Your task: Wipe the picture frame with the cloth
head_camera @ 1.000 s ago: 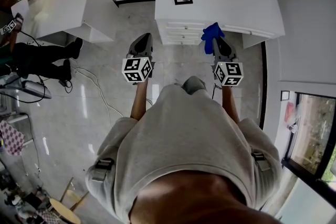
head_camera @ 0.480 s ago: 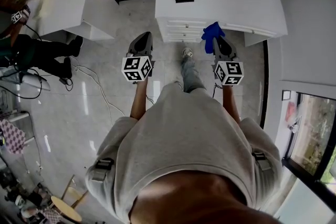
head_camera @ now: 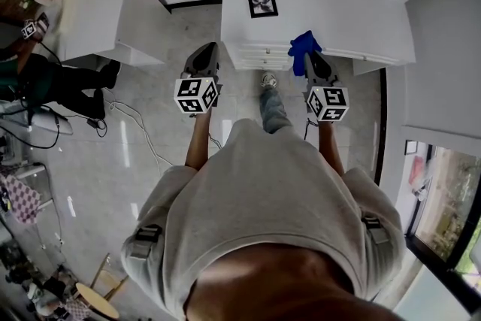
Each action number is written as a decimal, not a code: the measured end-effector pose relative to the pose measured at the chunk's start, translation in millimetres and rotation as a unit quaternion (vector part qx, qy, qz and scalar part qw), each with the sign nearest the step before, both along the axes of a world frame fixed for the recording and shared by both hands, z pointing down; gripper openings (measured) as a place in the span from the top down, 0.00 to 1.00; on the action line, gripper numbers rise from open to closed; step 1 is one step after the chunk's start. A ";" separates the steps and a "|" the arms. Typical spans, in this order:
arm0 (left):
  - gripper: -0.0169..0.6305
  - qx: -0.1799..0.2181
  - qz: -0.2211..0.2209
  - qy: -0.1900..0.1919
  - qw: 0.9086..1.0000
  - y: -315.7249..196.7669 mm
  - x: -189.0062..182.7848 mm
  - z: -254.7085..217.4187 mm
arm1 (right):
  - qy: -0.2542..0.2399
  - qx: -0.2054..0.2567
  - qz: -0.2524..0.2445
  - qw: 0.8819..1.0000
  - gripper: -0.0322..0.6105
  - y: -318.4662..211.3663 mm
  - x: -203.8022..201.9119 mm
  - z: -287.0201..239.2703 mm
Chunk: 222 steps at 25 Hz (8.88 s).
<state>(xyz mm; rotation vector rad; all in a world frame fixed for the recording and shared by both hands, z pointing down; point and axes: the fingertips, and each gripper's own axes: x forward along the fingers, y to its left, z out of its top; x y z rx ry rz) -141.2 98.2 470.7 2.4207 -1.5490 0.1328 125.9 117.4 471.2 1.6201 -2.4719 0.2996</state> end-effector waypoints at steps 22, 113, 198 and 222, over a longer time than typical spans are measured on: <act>0.95 0.001 -0.009 -0.018 1.000 -210.3 59.9 -23.4 | -0.018 0.002 -0.033 0.999 0.85 -221.9 37.6 -17.0; 0.95 -0.153 -0.015 0.000 0.988 -289.2 18.6 107.6 | 0.130 -0.174 -0.187 0.958 0.85 -373.9 -66.3 171.3; 0.95 -0.144 0.008 0.019 0.989 -304.2 15.6 111.5 | 0.135 -0.216 -0.183 0.950 0.85 -378.4 -107.8 186.6; 0.95 -0.144 0.017 0.025 0.989 -305.4 30.1 111.6 | 0.126 -0.253 -0.190 0.940 0.85 -311.4 -97.4 194.2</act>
